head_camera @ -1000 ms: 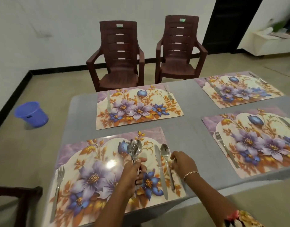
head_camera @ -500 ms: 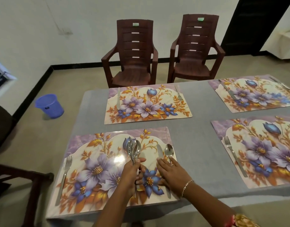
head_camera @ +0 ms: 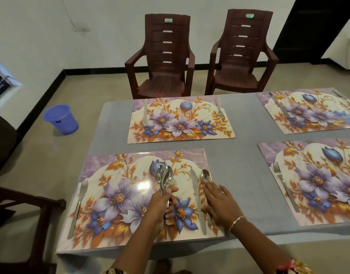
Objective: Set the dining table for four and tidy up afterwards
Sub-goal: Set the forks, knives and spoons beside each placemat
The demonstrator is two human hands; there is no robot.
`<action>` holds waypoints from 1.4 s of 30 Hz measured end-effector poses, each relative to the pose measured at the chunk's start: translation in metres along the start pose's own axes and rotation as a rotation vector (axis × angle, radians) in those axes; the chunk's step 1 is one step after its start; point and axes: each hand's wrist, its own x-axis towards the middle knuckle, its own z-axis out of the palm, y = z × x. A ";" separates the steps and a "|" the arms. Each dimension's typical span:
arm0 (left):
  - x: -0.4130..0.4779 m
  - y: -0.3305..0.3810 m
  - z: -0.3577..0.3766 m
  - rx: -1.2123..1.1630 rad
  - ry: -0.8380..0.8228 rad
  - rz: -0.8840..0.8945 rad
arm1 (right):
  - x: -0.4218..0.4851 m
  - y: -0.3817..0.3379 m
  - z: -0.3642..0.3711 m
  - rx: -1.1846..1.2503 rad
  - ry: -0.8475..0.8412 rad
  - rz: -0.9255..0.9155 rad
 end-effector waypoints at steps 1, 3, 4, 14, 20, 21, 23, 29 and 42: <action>0.000 -0.001 0.001 0.029 0.014 0.003 | 0.000 -0.002 -0.002 -0.008 -0.023 0.026; 0.001 -0.002 0.003 0.041 0.018 -0.001 | -0.002 -0.003 -0.004 -0.026 0.027 0.024; 0.001 -0.002 0.005 0.051 0.023 -0.003 | -0.005 -0.004 -0.003 -0.012 0.075 0.014; 0.000 0.001 0.045 0.054 0.028 0.002 | -0.015 0.000 -0.005 0.180 0.160 0.166; -0.007 -0.006 0.046 0.089 0.044 0.007 | -0.016 0.002 -0.002 0.142 0.138 0.077; -0.009 -0.007 0.048 0.076 0.036 0.005 | -0.017 0.006 -0.004 0.136 0.115 0.074; -0.011 -0.006 0.056 0.015 0.011 -0.014 | -0.019 0.010 -0.006 0.183 0.120 0.046; -0.014 -0.010 0.102 0.050 -0.111 0.043 | -0.036 0.022 -0.031 0.716 0.539 0.182; 0.012 -0.033 0.249 -0.032 -0.462 -0.147 | -0.100 0.126 -0.065 1.096 0.506 0.452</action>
